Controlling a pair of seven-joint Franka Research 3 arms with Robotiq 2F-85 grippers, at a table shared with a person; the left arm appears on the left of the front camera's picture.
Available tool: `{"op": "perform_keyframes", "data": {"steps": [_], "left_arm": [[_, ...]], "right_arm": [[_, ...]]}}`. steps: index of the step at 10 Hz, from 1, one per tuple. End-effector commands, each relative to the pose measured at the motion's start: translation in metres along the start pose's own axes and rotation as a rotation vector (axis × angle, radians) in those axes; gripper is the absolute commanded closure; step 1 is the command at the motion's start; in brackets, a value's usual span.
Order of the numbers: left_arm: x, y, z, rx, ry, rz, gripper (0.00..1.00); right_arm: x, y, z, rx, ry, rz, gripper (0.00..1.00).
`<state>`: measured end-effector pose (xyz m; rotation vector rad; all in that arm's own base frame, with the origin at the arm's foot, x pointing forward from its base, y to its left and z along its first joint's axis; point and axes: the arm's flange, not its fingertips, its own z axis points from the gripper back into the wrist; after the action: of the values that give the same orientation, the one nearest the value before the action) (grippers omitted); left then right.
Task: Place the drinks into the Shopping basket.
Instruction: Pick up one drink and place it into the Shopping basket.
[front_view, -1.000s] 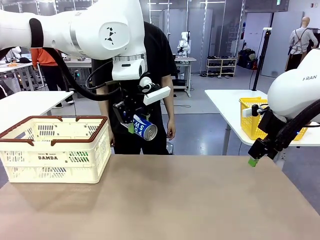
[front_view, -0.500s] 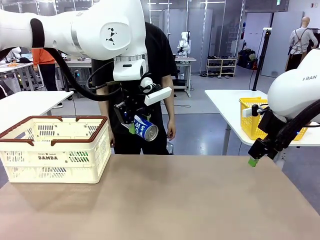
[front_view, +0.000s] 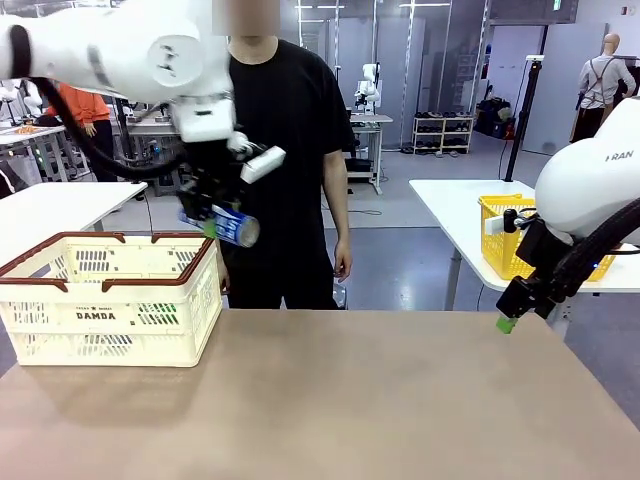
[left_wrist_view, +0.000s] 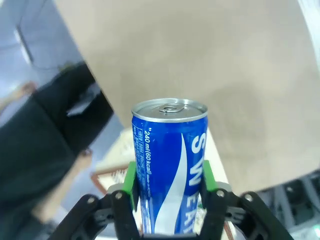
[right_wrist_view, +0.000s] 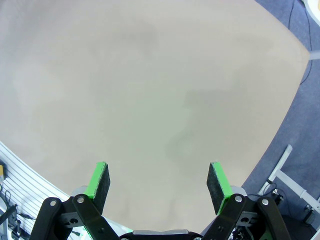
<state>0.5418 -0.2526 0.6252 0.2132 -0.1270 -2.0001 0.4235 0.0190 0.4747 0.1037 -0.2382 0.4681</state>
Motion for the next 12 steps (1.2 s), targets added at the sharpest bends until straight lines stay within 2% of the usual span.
{"op": "perform_keyframes", "data": {"steps": [1, 2, 3, 4, 6, 8, 9, 12], "left_arm": [[-0.049, -0.019, 0.005, 0.04, 0.026, 0.16, 0.43], [-0.089, -0.024, 0.003, 0.047, 0.055, 0.245, 0.43], [-0.132, -0.025, -0.002, 0.089, 0.029, 0.296, 0.43], [-0.162, -0.022, -0.006, 0.08, 0.019, 0.354, 0.43], [-0.2, -0.009, -0.014, 0.075, 0.021, 0.415, 0.43], [-0.216, -0.001, -0.022, 0.096, -0.019, 0.409, 0.43], [-0.215, -0.018, -0.027, 0.044, 0.031, 0.41, 0.43], [-0.215, -0.018, -0.027, 0.044, 0.031, 0.41, 0.43]], "right_arm": [[0.0, -0.001, 0.002, 0.002, 0.004, 0.011, 0.03], [0.0, -0.001, 0.002, 0.002, 0.004, 0.011, 0.03], [0.0, -0.001, 0.002, 0.002, 0.004, 0.011, 0.03], [0.0, -0.001, 0.002, 0.002, 0.004, 0.011, 0.03], [0.0, -0.001, 0.002, 0.002, 0.004, 0.011, 0.03], [0.0, -0.001, 0.002, 0.002, 0.004, 0.011, 0.03], [0.0, -0.001, 0.002, 0.002, 0.004, 0.011, 0.03], [0.0, -0.001, 0.002, 0.002, 0.004, 0.011, 0.03]]}}
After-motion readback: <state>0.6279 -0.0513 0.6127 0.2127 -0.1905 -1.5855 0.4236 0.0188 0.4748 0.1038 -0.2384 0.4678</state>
